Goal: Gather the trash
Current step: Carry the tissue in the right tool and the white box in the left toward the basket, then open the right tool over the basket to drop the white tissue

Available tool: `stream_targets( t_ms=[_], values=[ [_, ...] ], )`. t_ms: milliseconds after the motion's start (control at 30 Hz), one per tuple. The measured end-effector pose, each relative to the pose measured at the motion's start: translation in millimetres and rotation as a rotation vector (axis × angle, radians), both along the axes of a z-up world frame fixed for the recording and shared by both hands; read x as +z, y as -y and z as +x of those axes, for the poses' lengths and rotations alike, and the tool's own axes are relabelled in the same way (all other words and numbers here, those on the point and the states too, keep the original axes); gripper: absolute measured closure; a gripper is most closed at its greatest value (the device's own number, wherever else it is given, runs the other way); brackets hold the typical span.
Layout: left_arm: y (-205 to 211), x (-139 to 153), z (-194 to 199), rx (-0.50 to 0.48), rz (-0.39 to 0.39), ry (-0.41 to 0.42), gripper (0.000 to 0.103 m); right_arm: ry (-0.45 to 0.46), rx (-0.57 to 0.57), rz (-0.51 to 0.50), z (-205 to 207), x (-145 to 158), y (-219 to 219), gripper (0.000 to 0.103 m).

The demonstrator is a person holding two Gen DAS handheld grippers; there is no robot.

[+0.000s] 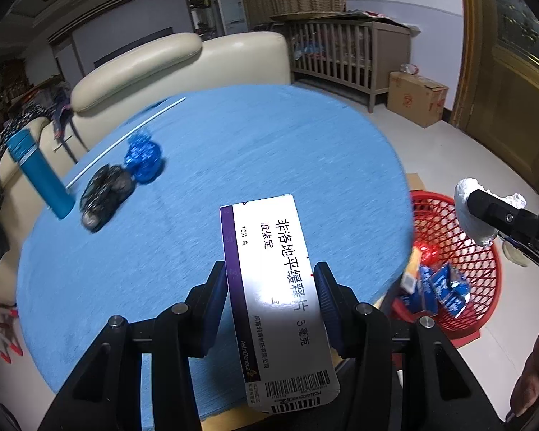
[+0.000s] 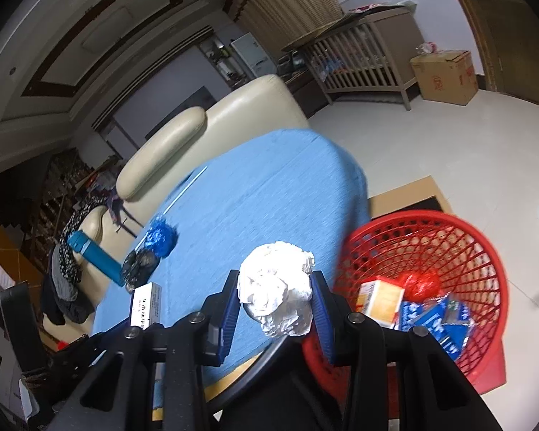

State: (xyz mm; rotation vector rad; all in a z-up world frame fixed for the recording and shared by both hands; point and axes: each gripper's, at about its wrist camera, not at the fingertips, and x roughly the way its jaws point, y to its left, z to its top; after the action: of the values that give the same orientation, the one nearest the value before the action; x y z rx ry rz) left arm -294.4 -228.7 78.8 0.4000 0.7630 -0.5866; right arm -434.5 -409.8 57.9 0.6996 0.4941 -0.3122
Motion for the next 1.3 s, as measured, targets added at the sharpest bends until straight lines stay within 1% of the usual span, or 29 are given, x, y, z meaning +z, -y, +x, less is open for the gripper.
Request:
stream_targets(
  t_ms=[300,500,667,833,1000,1200,1233,1300],
  values=[
    [32.9,10.6,-13.6,-0.079,-0.016,0.013,0.053,0.003,-0.1,-0.001,-27.9,1.7,36.2,0.063],
    [47.6,13.0,-23.0,-0.123,-0.026,0.01,0.053,-0.003,-0.175,0.004,-50.2,-0.6,62.3,0.063],
    [58.9,15.1,-29.9,-0.156,-0.03,0.017,0.053,0.003,-0.22,-0.004,-65.4,3.8,76.9,0.063],
    [71.8,16.7,-38.5,-0.192,-0.034,0.019,0.053,-0.003,-0.236,-0.019,-73.4,7.6,84.9,0.063],
    [82.3,15.9,-44.8,-0.224,-0.031,0.016,0.053,-0.066,-0.203,-0.028,-63.6,-1.6,83.1,0.063],
    [90.4,13.7,-51.2,-0.241,-0.027,0.014,0.053,-0.149,-0.176,-0.015,-56.4,-25.6,84.8,0.063],
    [91.2,13.1,-52.1,-0.243,-0.026,0.013,0.053,-0.179,-0.161,-0.009,-53.2,-31.6,85.9,0.063],
    [94.1,11.6,-53.9,-0.249,-0.023,0.01,0.053,-0.23,-0.136,0.003,-47.9,-41.0,86.4,0.059]
  ],
)
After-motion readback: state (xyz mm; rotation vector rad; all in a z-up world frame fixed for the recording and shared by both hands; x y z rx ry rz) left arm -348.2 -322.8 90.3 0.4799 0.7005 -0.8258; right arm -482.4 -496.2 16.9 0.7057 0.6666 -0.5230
